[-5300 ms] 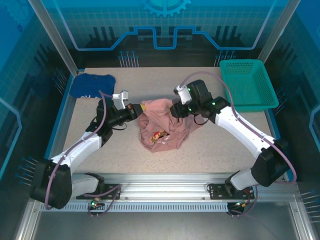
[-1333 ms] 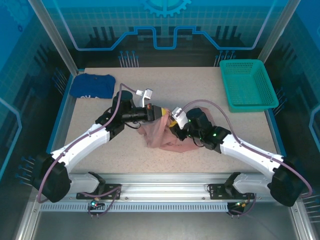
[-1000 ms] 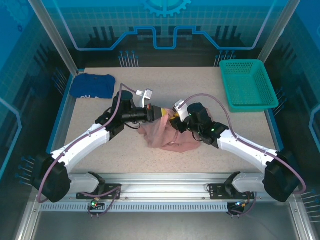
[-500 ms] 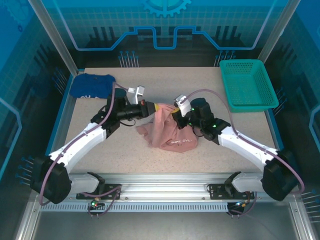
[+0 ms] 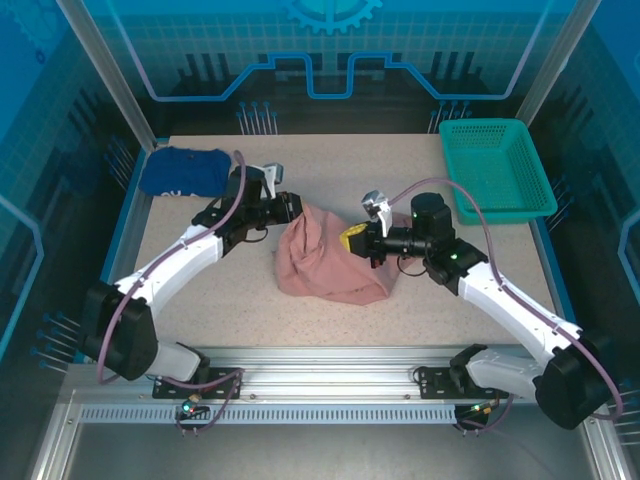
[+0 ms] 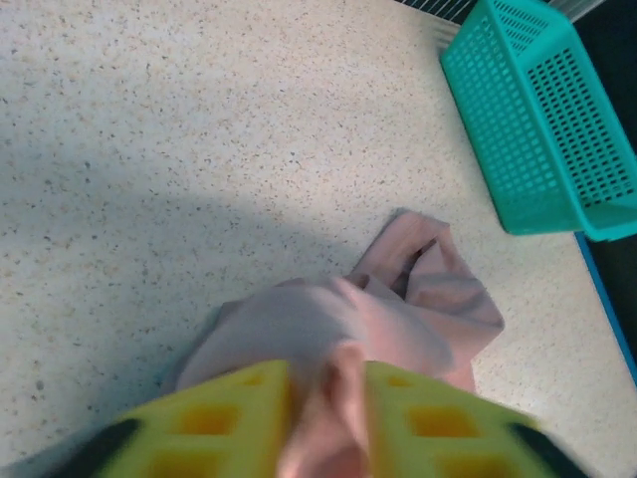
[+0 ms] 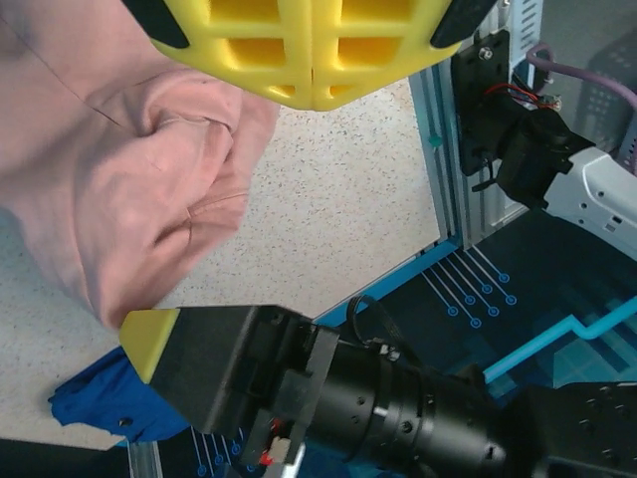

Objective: Fold the inside-out t-shirt
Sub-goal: Adjust the T-shirt at the center of the table.

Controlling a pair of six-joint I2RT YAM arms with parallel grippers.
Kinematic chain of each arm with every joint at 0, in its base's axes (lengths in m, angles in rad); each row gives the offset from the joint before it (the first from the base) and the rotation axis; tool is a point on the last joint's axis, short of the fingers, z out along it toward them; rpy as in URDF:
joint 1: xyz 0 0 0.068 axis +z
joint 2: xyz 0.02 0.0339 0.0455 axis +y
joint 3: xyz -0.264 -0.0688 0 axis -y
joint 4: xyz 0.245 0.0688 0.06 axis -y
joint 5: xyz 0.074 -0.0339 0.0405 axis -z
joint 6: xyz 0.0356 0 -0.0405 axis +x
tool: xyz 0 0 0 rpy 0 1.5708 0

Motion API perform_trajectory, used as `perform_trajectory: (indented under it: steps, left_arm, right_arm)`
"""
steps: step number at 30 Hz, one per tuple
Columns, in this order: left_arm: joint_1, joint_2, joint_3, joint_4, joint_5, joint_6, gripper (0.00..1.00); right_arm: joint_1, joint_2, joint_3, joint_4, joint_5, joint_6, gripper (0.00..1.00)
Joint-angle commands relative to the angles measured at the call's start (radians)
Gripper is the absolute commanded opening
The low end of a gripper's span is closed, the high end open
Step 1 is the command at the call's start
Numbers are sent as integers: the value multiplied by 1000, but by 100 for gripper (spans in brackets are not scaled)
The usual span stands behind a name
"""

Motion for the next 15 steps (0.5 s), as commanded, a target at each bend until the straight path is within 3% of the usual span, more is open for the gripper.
perform_trajectory:
  steps: [1,3,5,6,10,15]
  left_arm:
    - [-14,-98,-42,-30,-71,47,35]
    - [-14,-129,-74,-26,-58,45,30]
    - [-14,-138,-82,-37,-29,42,13]
    - [-14,-141,-82,-41,-13,41,8]
    - [-14,-168,-90,-74,-32,45,8]
    - [15,-234,-154,-110,-186,48,13]
  right_arm:
    - [-10,28,10,26,2,66,0]
    - [24,41,31,-44,114,19,0]
    - [106,70,57,-109,273,-48,1]
    - [148,93,79,-114,325,-63,8]
    - [217,220,95,-39,463,4,32]
    - [264,430,236,-44,629,23,43]
